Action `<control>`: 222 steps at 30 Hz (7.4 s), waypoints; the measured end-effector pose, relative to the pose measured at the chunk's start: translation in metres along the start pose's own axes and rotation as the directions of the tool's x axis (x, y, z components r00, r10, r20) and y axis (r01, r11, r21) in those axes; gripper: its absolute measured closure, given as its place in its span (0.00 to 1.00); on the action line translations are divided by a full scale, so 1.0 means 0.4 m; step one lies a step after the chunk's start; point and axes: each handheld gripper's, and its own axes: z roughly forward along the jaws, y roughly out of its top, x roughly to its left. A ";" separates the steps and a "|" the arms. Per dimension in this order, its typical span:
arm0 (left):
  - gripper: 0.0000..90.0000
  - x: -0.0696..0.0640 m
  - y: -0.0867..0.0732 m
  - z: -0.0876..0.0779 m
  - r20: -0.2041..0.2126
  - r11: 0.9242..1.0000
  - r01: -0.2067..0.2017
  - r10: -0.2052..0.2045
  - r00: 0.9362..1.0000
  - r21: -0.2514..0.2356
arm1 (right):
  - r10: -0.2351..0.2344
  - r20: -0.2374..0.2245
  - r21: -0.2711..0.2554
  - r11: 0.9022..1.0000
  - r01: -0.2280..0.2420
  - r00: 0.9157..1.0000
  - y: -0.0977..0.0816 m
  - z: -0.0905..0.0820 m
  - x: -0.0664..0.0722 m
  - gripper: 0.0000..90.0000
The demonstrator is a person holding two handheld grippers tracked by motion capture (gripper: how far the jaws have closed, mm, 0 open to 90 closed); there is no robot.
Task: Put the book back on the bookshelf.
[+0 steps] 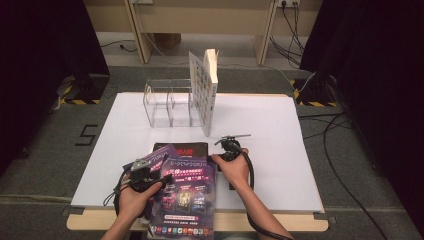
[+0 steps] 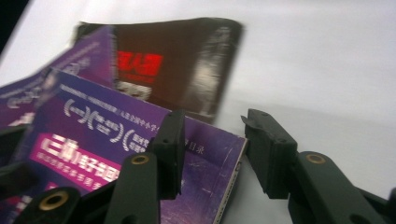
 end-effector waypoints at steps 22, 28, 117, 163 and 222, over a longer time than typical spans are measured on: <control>0.63 -0.003 -0.005 -0.023 -0.024 0.998 0.032 -0.031 0.999 0.045 | 0.054 -0.058 0.061 0.997 -0.051 0.997 -0.017 -0.003 -0.015 0.60; 0.64 -0.006 -0.003 -0.023 -0.036 0.998 0.028 -0.026 0.999 0.051 | 0.060 -0.053 0.060 0.997 -0.057 0.997 -0.018 -0.002 -0.007 0.61; 0.65 -0.005 -0.006 -0.027 -0.052 0.997 0.069 -0.066 0.996 0.044 | 0.018 -0.156 0.010 1.000 -0.017 0.988 -0.018 -0.075 0.034 0.73; 0.60 0.023 0.026 -0.092 -0.004 0.984 0.124 -0.126 0.992 -0.129 | 0.007 -0.344 -0.012 1.000 -0.013 0.939 0.035 -0.118 0.091 0.93; 0.51 0.034 0.013 -0.086 -0.028 0.978 0.079 -0.086 0.996 -0.195 | -0.214 -0.169 -0.483 0.869 0.108 0.962 0.208 -0.310 0.196 0.93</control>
